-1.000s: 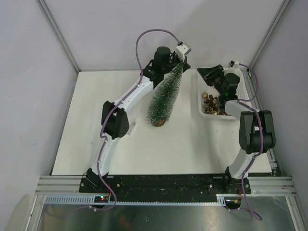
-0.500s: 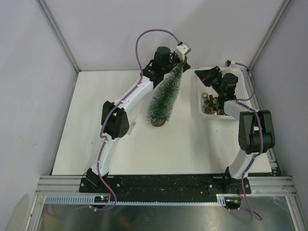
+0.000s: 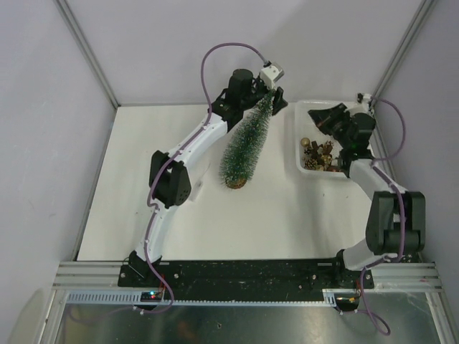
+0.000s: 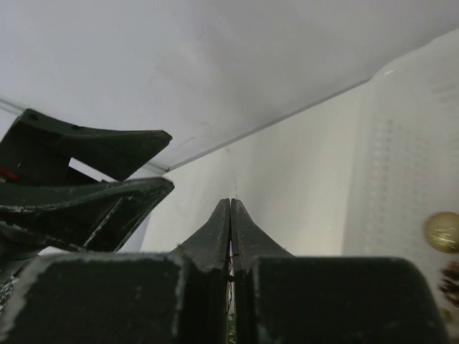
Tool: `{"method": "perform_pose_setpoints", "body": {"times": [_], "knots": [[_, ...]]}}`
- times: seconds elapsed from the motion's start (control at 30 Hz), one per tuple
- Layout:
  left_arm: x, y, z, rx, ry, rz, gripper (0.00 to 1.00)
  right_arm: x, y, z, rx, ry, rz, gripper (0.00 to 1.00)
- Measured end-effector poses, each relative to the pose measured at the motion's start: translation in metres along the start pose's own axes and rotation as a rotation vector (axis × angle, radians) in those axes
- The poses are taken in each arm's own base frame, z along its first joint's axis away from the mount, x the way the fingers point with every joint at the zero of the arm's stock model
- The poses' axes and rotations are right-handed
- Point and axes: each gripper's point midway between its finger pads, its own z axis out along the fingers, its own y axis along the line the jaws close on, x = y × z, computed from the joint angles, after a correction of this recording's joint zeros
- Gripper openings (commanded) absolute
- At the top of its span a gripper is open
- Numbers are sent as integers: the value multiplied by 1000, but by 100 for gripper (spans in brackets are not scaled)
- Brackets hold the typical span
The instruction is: Decorate the small christmas tree
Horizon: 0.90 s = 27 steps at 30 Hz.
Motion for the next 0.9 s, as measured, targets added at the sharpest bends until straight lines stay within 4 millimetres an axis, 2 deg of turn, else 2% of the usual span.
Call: {"method": "perform_pose_setpoints", "body": {"times": [0.03,0.1,0.27,0.47,0.57,0.7,0.8,0.9], "knots": [[0,0,0,0,0,9,92,-6,0,-9,9,-16,-13,0],[1,0,-3,-7,7,3,98,-17,-2,-25,36,-44,-39,0],[0,-1,-13,-17,21,2,99,-26,-1,-60,95,-68,-92,0],[-10,-1,-36,-27,36,10,100,-44,3,-88,154,-110,-134,0],[-26,3,-53,-47,25,26,100,-54,0,-101,199,-144,-139,0],[-58,12,-78,-98,-15,50,100,-65,-10,-123,303,-194,-122,0],[-87,21,-100,-161,-56,75,100,-74,-15,-150,398,-246,-104,0],[-113,30,-122,-243,-95,101,100,-79,-12,-175,456,-289,-98,0]]}}
